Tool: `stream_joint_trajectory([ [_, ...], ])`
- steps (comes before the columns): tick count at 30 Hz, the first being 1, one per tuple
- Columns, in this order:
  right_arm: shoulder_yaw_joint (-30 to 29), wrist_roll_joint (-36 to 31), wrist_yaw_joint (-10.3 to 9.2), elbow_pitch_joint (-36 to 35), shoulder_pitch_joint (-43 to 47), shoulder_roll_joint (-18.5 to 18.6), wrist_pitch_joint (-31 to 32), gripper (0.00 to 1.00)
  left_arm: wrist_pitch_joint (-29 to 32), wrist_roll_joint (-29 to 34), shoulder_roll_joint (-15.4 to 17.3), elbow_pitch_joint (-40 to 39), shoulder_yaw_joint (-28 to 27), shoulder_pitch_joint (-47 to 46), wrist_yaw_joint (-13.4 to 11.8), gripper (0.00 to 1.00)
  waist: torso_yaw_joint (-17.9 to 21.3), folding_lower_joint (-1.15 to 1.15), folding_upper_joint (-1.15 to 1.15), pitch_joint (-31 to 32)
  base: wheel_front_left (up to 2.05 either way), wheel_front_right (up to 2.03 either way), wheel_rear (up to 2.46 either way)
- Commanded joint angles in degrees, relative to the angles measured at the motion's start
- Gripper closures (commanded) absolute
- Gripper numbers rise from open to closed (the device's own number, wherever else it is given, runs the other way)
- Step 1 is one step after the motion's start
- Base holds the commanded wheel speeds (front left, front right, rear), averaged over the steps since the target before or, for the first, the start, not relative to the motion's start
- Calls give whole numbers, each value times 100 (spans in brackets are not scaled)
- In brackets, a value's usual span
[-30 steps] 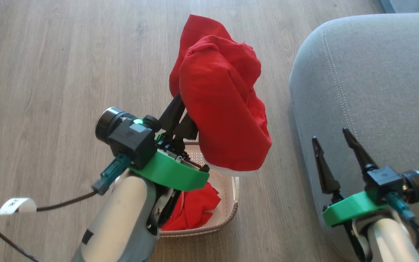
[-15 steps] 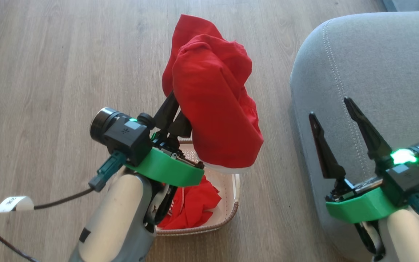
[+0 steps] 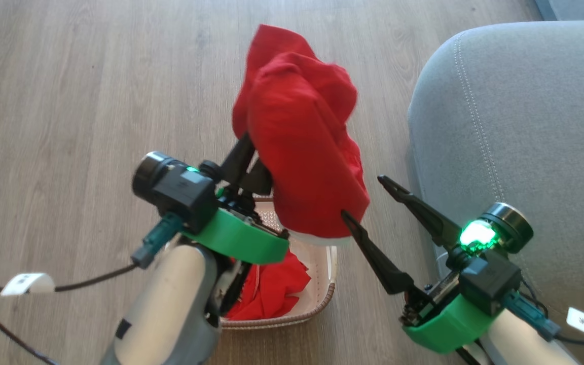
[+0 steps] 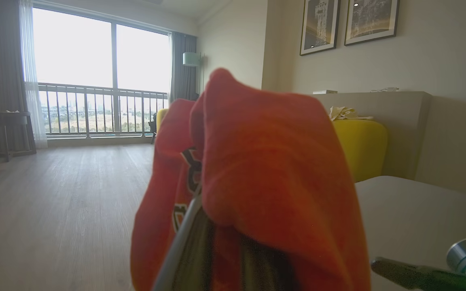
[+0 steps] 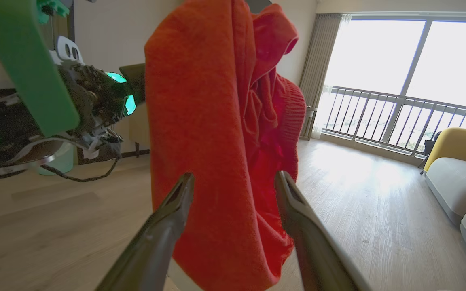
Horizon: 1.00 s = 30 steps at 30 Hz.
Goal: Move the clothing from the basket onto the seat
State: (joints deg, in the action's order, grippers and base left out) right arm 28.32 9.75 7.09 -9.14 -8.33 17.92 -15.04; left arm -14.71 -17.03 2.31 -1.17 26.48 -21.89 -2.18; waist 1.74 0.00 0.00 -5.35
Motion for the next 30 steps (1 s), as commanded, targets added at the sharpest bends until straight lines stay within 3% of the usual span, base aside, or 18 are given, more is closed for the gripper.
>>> stream_joint_trajectory([
  [1, 91, 27, 40, -108, -240, 20, 4, 0, -29, 36, 57, -240, -99, -110, 20, 100, -17, 0, 0, 3, 0, 0, 0],
  [16, 652, -137, 40, 660, -968, -195, 4, 0, -29, -95, 57, -200, 562, -175, -2, 100, -216, 0, 0, -102, 0, 0, 0],
  [27, 575, -493, 40, 1116, -1306, -556, 4, 0, -29, -221, 57, -190, 1002, -218, 38, 100, -319, 0, 0, -140, 0, 0, 0],
  [28, 564, -508, 40, 1145, -1323, -580, 4, 9, -29, -226, 57, -183, 1010, -215, 34, 100, -332, 0, 0, -145, 0, 0, 0],
  [29, 536, -492, 40, 1187, -1326, -610, 4, 59, -29, -236, 57, -173, 1010, -209, 26, 100, -347, 0, 0, -155, 0, 0, 0],
  [30, 520, -471, 40, 1205, -1338, -634, 4, 100, -29, -238, 57, -161, 1005, -207, 18, 100, -362, 0, 0, -166, 0, 0, 0],
])
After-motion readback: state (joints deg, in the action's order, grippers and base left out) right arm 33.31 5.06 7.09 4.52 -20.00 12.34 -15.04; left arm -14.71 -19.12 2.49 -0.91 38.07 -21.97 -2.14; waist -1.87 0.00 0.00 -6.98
